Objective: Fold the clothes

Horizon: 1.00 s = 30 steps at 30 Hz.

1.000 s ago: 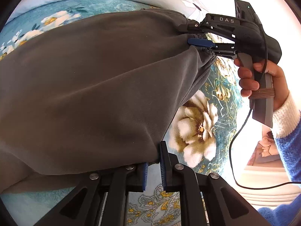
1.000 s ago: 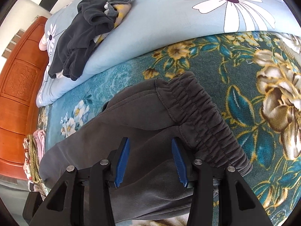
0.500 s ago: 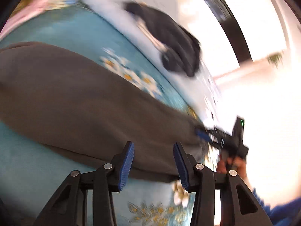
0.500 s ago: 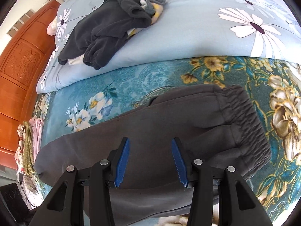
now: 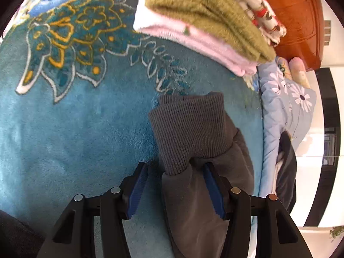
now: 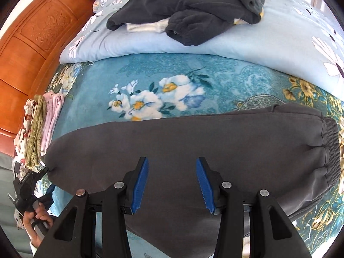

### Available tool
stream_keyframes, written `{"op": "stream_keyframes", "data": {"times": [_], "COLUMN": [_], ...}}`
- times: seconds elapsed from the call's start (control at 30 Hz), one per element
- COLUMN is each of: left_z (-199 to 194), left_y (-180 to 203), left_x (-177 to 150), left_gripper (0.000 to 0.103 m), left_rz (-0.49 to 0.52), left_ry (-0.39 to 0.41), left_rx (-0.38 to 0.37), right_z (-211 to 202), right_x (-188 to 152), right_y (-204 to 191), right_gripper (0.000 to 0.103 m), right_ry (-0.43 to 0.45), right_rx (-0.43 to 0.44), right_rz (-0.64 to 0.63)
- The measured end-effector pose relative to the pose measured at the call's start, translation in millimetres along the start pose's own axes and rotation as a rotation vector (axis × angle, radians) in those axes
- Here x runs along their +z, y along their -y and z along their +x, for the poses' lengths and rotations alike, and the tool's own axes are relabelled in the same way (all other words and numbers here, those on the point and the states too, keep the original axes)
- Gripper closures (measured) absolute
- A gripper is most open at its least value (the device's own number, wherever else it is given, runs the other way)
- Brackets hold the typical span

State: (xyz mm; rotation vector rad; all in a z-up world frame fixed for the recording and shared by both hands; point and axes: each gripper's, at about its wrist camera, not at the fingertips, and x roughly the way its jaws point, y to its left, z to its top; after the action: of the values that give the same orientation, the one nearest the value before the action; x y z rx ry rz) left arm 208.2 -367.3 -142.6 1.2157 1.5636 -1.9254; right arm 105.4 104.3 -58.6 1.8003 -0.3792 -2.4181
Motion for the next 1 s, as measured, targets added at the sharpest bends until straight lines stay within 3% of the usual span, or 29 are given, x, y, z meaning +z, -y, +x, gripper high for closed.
{"op": "stream_keyframes", "data": {"times": [0.13,0.2,0.3,0.37,0.53,0.63,0.77,0.87,1.0], "left_z": [7.3,9.0,12.7,13.3,-1.4,-16.6,-50.4,-64.5,-61.3], "left_y": [11.8,17.1,22.3,22.6,32.6,59.4,108.1,148.2,205.0], "left_x": [0.4,0.6,0.4,0.4,-2.8,-16.2,-59.6,-104.6,-175.0], "left_gripper": [0.042,0.045,0.061,0.08,0.086,0.087,0.088,0.088,0.088], "left_rz": [0.076,0.111,0.156,0.165,0.221,0.381,0.635,0.785,1.03], "left_ry": [-0.002,-0.001,0.001,-0.001,0.039,0.123,0.249,0.25,0.161], "left_rx": [0.033,-0.001,0.001,-0.015,-0.065,-0.03,-0.057,-0.149,-0.22], "right_z": [2.3,3.3,6.6,7.1,1.9,-3.4,-10.4,-12.8,-18.8], "right_x": [-0.9,-3.9,-8.7,-11.2,-15.7,-18.1,-21.6,-25.4,-28.1], "right_y": [-18.4,-24.3,-31.1,-34.7,-35.8,-28.9,-7.0,17.4,58.9], "right_gripper": [0.055,0.055,0.055,0.055,0.055,0.055,0.055,0.055,0.055], "right_ry": [-0.018,-0.027,-0.045,-0.048,-0.034,-0.016,0.007,0.017,0.035], "right_rx": [-0.013,-0.017,-0.02,-0.013,0.016,0.041,0.068,0.071,0.095], "right_rz": [-0.031,-0.039,-0.048,-0.053,-0.062,-0.05,-0.008,0.04,0.157]}}
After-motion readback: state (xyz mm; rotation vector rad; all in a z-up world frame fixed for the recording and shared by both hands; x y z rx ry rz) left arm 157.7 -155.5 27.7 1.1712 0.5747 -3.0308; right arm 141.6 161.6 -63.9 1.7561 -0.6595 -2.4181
